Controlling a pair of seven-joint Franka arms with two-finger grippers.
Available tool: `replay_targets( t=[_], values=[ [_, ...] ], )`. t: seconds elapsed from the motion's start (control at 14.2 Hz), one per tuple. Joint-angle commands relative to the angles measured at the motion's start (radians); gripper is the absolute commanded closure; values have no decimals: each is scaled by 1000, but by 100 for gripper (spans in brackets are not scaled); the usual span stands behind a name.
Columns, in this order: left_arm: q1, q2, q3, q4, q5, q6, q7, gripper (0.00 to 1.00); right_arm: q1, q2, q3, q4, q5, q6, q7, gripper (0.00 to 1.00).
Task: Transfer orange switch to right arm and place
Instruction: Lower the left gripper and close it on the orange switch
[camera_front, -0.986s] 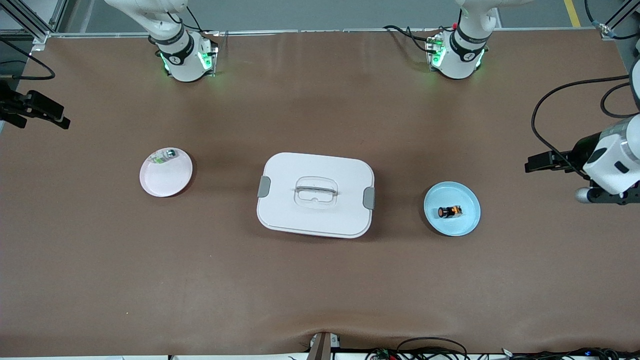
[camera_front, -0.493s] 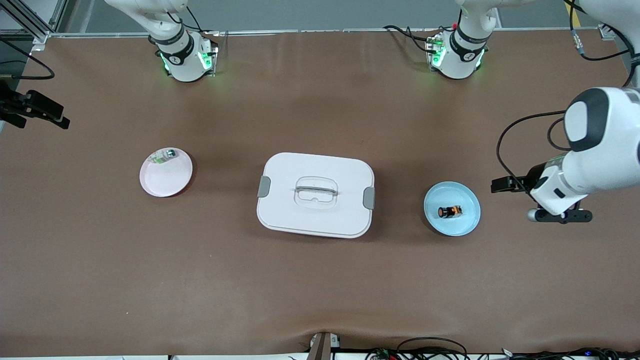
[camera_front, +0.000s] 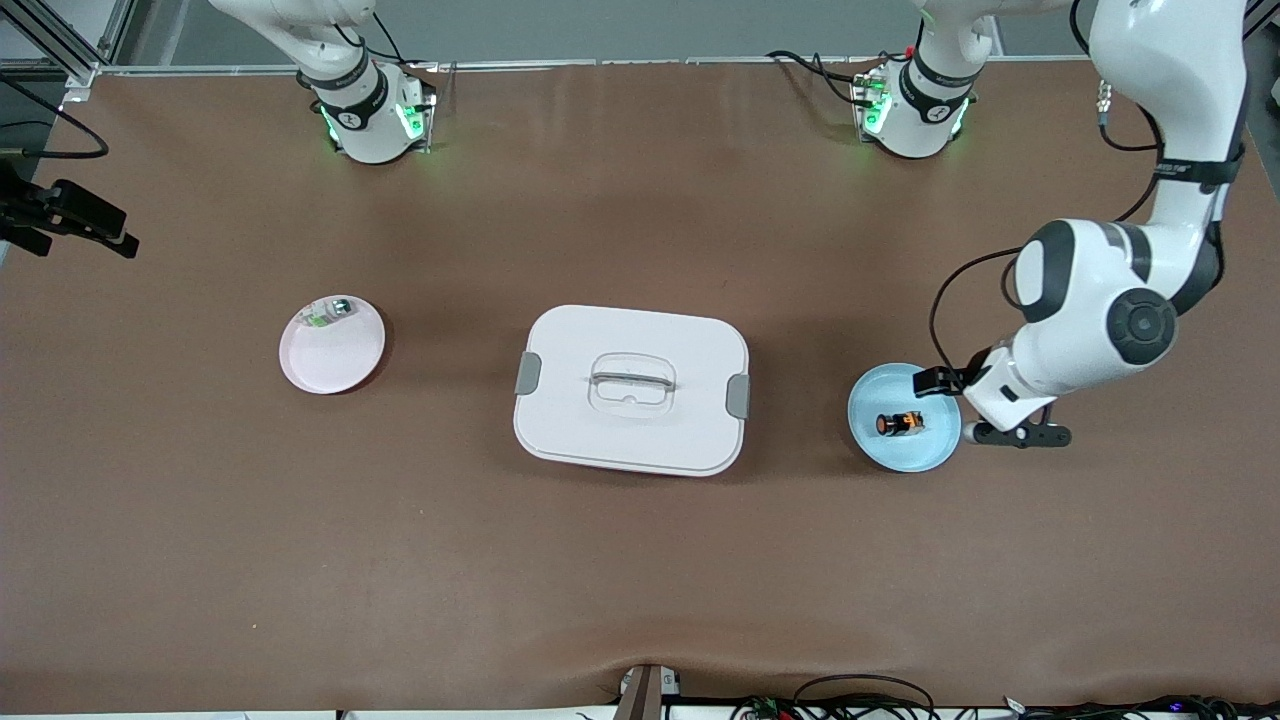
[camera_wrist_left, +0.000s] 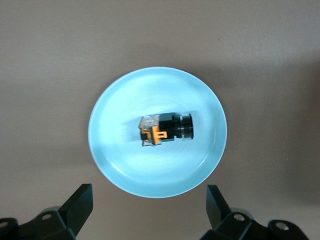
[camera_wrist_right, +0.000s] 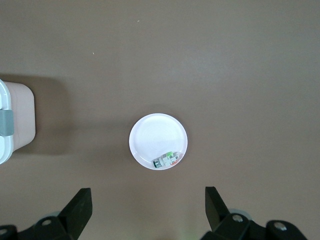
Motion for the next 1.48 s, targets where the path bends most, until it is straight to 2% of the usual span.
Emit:
replay_targets(
  t=[0.0, 0.21, 0.42, 0.7, 0.92, 1.41],
  values=[
    [0, 18, -4, -8, -4, 54, 10, 0, -20, -9, 15, 3, -3, -4, 7, 0],
    [-38, 69, -5, -7, -7, 151, -6, 0, -18, -8, 15, 3, -3, -2, 7, 0],
    [-32, 110, -5, -8, -10, 217, -16, 0, -18, -9, 15, 3, -3, -4, 7, 0],
    [-24, 112, -5, -37, -10, 254, -57, 0, -18, -9, 15, 3, -4, -4, 5, 0],
    [-23, 138, -5, -59, -15, 337, -66, 0, -18, -9, 15, 5, -3, -4, 5, 0],
    [2, 185, -5, -68, -21, 381, -71, 0, -16, -8, 16, 11, -15, -11, 5, 0]
  ],
)
